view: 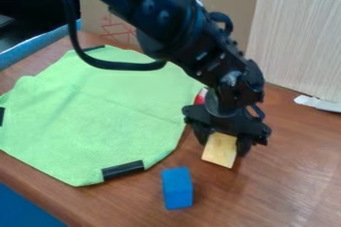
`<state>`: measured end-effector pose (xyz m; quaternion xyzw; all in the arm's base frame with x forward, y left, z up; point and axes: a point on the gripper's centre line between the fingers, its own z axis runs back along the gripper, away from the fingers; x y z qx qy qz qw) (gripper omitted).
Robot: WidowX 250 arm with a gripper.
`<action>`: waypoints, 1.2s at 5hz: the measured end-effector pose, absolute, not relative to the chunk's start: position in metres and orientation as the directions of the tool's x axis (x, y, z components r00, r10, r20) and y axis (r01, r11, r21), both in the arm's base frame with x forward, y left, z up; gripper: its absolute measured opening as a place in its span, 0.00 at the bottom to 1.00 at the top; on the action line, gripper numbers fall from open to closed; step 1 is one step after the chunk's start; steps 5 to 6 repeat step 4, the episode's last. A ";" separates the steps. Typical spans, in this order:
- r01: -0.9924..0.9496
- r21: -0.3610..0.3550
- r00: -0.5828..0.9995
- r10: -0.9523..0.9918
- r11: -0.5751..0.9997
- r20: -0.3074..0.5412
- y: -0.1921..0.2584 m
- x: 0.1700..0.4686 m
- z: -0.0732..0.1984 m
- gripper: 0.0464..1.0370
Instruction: Remove the cheese from the cloth
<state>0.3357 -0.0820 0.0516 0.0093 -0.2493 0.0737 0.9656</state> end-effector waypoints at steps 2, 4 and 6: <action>-0.176 -0.116 0.870 0.210 0.977 0.447 -0.072 0.340 0.069 0.96; -0.231 -0.203 0.840 0.300 0.952 0.451 0.006 0.312 0.153 0.96; -0.231 -0.203 0.840 0.300 0.952 0.451 0.006 0.312 0.153 0.96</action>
